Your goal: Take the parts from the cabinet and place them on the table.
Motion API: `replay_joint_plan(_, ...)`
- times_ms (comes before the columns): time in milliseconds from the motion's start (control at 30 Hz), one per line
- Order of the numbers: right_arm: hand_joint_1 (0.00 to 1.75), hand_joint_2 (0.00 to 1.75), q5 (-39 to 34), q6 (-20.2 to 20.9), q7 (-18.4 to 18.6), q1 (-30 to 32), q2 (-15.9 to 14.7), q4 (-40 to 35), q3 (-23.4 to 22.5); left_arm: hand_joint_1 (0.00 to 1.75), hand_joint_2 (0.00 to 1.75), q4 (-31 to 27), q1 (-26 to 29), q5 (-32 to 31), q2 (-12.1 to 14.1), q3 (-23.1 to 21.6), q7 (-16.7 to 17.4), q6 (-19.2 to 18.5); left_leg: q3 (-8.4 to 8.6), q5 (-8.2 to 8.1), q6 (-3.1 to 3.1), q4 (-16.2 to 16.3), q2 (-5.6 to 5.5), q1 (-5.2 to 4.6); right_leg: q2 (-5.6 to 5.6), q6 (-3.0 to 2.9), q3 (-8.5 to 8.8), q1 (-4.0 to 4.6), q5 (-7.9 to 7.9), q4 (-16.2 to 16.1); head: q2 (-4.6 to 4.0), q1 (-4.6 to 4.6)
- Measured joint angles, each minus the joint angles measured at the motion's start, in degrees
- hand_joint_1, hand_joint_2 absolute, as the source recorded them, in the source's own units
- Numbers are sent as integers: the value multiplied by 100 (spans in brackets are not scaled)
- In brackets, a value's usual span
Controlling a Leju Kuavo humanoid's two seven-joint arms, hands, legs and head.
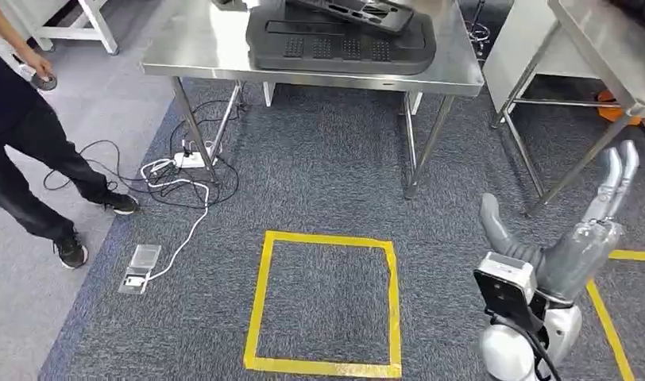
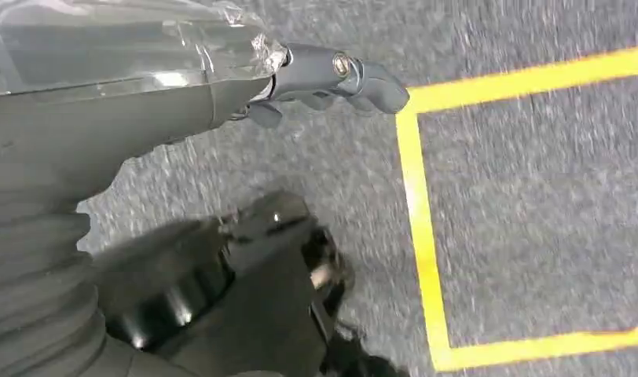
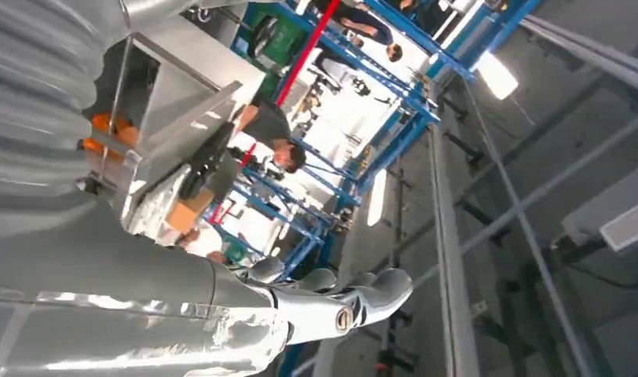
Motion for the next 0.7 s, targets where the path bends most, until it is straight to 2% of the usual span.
replay_joint_plan(33, 0, 175, -2, 0, 0, 6, 0, 2, -2, 0, 175, 0, 4, 0, 0, 0, 0, 0, -40, 25, 15, 4, 6, -12, 1, 15, -151, 0, -241, 425, 0, 28)
replay_joint_plan(67, 0, 175, -2, 0, 0, 7, 2, 4, -7, 0, 175, 0, 8, 0, 0, 0, 0, 0, -92, 51, 14, 16, 9, -18, 1, 32, -274, -2, -407, 812, 0, 59)
replay_joint_plan(100, 0, 175, -2, 0, 0, 7, 2, 9, -11, 0, 175, 0, 11, 0, 0, 0, 0, 0, -141, 71, 12, 34, 11, -20, 1, 37, -283, -2, -421, 944, 0, 79)
replay_joint_plan(133, 0, 175, -9, 0, 19, 7, 2, 11, -17, 0, 175, 0, 12, 4, 0, 0, 0, -2, -189, 90, 10, 63, 11, -19, 1, 38, -173, -1, -315, 829, 0, 96)
replay_joint_plan(167, 0, 175, -11, 0, 39, 5, 2, 11, -20, 0, 175, 0, 11, 4, 0, 0, 0, -15, -234, 101, 3, 89, 11, -16, 1, 27, 71, -2, -102, 453, 0, 126)
replay_joint_plan(233, 0, 175, -24, 0, 59, -3, 4, 11, -17, 0, 175, 0, 11, 7, -2, 0, 0, -31, -281, 124, -32, 126, 7, -14, 2, -27, 652, 1, 302, -533, 0, 194)
replay_joint_plan(267, 0, 175, -26, 0, 66, -8, 4, 11, -17, 0, 175, 0, 10, 7, -4, 0, 0, -35, -310, 145, -70, 135, 8, -36, 12, -52, 722, 26, 236, -715, 0, 223)
replay_joint_plan(300, 0, 175, -26, 0, 72, -9, 4, 9, -19, 0, 175, 0, 3, 7, -4, 0, 0, -39, -351, 168, -102, 167, 7, -44, 10, -69, 694, 50, 261, -789, 0, 218)
replay_joint_plan(400, 0, 175, -26, 0, 72, 5, 7, 11, -20, 0, 175, 0, 11, 7, -7, 0, 0, -55, -377, 252, -219, 137, 16, -32, 13, -156, 624, 66, 333, -785, 0, 199)
replay_joint_plan(433, 0, 175, -26, 0, 64, -5, 20, 11, -20, 0, 175, 0, 9, 7, -4, 0, 0, -55, -404, 179, -246, 203, -4, -24, -28, -196, 614, -3, 408, -848, 0, 186)
replay_joint_plan(467, 0, 175, -26, 0, 61, -6, 24, 9, -20, 0, 175, 0, 8, 4, -7, 0, 0, -57, -471, -6, -287, 358, -25, -30, -18, -228, 580, -1, 447, -858, 0, 146)
replay_joint_plan(500, 0, 175, -26, 0, 59, -7, 24, 11, -24, 0, 175, 0, 9, 4, -7, 0, 0, -59, -591, -271, -321, 693, -26, -11, -30, -265, 542, -2, 475, -855, 0, 78)
replay_joint_plan(533, 0, 175, -26, 0, 59, -6, 26, 11, -26, 0, 175, 0, 17, 2, -7, 0, 0, -63, -761, -567, -352, 1196, -26, 9, -44, -286, 499, 10, 502, -848, 0, 31)
replay_joint_plan(567, 0, 175, -26, 0, 59, -7, 33, 11, -26, 0, 175, 0, 22, 2, -7, 0, 0, -68, -875, -733, -370, 1564, -25, 17, -46, -285, 461, 12, 526, -840, 0, 15)
replay_joint_plan(600, 0, 175, -24, 0, 59, -5, 39, 11, -26, 0, 175, 0, 24, 2, -7, 0, 0, -72, -905, -779, -386, 1767, -24, 22, -45, -278, 417, 12, 546, -825, 0, -5)
replay_joint_plan(633, 0, 175, -24, 0, 59, -4, 41, 11, -26, 0, 175, 0, 25, 0, -7, 0, 0, -72, -815, -709, -390, 1705, -24, 29, -45, -266, 380, 9, 563, -808, 0, -20)
replay_joint_plan(667, 0, 175, -24, 0, 59, -4, 42, 11, -26, 0, 175, 0, 23, 2, -7, 0, 0, -72, -623, -550, -389, 1425, -24, 39, -43, -254, 350, 5, 578, -790, 0, -42)
replay_joint_plan(700, 0, 175, -24, 0, 59, -4, 44, 11, -26, 0, 175, 0, 20, 0, -7, 0, 0, -72, -356, -349, -387, 986, -24, 46, -42, -239, 326, -1, 589, -767, 0, -59)
